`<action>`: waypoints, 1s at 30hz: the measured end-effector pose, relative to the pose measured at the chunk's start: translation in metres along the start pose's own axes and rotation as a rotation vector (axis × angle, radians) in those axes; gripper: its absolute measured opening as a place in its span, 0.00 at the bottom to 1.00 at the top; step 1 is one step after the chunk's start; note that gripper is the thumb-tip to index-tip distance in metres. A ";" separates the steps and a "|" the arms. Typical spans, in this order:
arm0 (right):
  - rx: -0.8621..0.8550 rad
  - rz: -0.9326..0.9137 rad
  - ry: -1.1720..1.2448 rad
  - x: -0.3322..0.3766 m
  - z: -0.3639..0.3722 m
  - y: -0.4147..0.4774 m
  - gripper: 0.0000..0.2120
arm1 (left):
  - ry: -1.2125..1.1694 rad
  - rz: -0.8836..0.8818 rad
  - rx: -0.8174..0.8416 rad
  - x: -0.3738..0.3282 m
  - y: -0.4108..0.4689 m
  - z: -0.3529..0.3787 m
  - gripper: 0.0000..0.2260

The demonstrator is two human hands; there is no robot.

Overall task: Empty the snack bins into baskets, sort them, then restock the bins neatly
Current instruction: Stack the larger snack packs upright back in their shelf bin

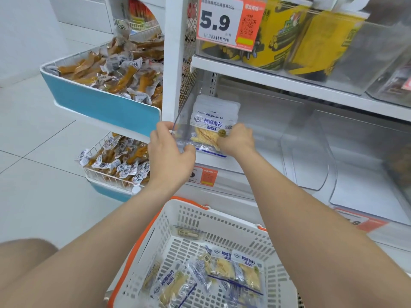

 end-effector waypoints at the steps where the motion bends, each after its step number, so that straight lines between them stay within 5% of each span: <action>1: -0.004 -0.004 -0.004 -0.001 0.000 -0.001 0.08 | 0.002 -0.001 0.003 0.000 0.000 0.000 0.22; 8: -0.137 -0.010 0.050 0.001 -0.008 0.002 0.13 | 0.011 -0.010 0.017 0.002 0.000 0.000 0.23; 27: -0.068 0.125 0.133 -0.008 -0.020 -0.011 0.18 | 0.020 -0.009 0.024 0.001 -0.006 0.000 0.26; 30: -0.015 0.098 0.075 -0.009 -0.040 -0.025 0.19 | 0.077 -0.011 -0.086 -0.005 -0.017 -0.010 0.28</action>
Point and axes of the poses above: each hand's wrist, its own y-axis towards the middle knuckle, its own z-axis out of the palm, x = y × z, the point moved 6 cm from there along y, towards the middle knuckle, and after that the axes turned 10 degrees about -x, right-handed, at the moved point
